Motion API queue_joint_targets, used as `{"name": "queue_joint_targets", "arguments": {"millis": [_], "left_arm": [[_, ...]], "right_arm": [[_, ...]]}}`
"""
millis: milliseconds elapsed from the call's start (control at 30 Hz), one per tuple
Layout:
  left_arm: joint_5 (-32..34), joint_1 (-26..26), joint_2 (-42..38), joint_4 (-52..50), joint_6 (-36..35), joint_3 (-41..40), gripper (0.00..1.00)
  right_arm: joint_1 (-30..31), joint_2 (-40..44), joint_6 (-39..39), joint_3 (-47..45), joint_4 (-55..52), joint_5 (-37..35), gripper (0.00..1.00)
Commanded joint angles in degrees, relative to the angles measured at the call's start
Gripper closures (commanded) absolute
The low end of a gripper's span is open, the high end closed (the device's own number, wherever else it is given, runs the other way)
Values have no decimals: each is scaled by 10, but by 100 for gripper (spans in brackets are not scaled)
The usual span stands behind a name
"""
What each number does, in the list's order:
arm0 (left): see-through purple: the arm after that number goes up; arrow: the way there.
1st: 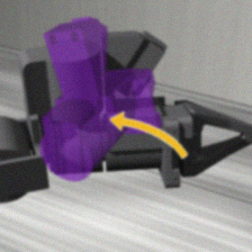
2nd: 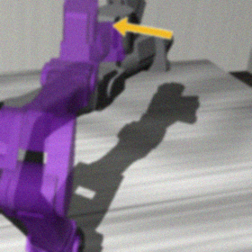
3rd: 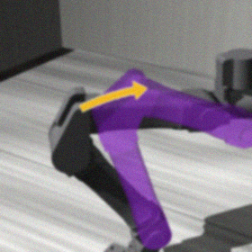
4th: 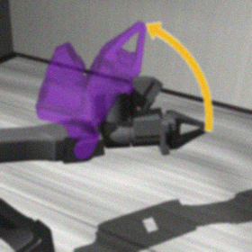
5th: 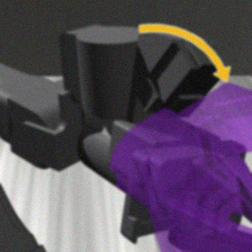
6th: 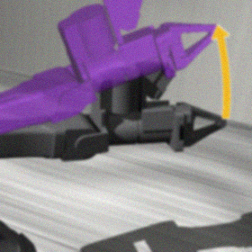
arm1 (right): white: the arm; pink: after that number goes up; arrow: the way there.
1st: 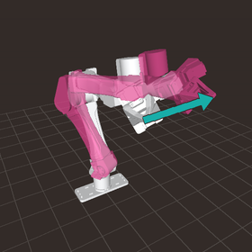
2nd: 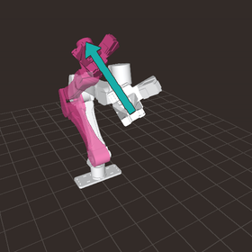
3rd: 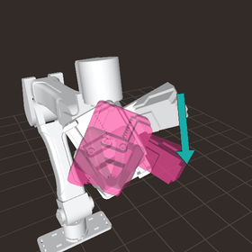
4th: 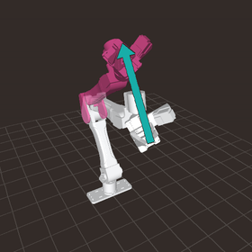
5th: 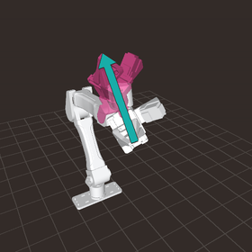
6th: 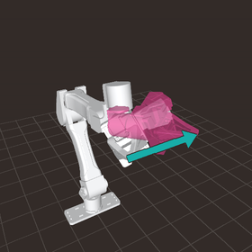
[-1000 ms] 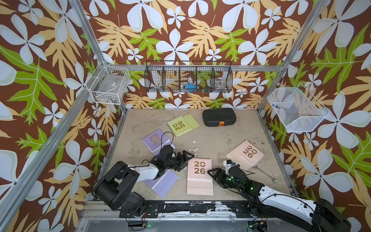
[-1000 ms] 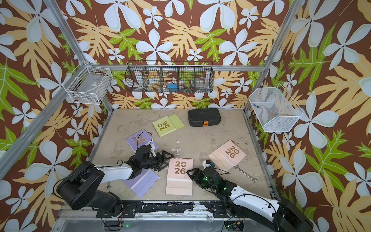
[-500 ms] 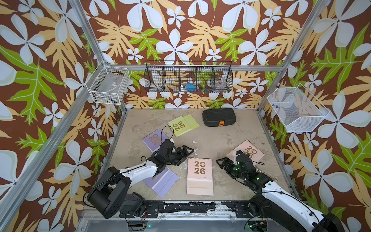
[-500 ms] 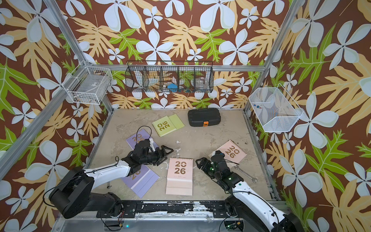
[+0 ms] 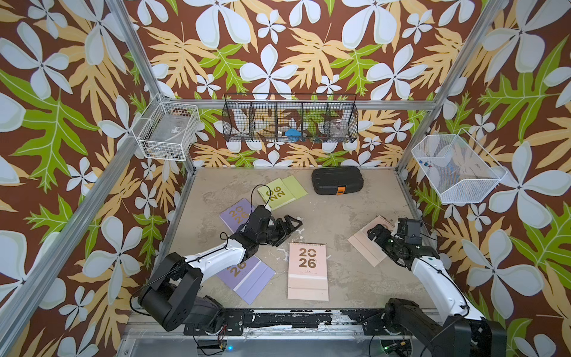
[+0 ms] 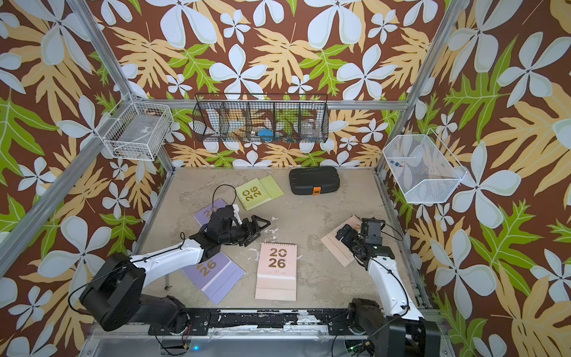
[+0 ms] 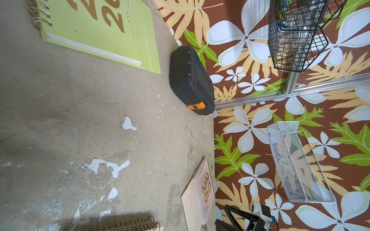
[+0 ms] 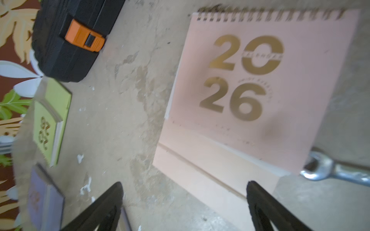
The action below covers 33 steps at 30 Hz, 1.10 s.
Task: Stack the calendars
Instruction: Move the calendar to the center of the board.
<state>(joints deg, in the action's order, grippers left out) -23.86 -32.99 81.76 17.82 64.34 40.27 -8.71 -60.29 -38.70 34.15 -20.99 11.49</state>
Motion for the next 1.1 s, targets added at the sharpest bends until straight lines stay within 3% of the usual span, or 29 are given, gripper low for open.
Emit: {"name": "queue_joint_targets", "arguments": {"millis": [0,133,367,1067], "left_arm": [[-12,-1,15,-1,-12,18,9],[-30,-1,45,-5,-13,50,9],[-45,-5,103,-50,-38,129,9],[-56,-9,158,-55,-47,169,9]], "right_arm": [[-9,-37,49,35,-7,-73,0],[-31,-90,58,62,13,-100,0],[-132,-151,64,55,67,-23,0],[-147,-328,126,139,72,74,0]]}}
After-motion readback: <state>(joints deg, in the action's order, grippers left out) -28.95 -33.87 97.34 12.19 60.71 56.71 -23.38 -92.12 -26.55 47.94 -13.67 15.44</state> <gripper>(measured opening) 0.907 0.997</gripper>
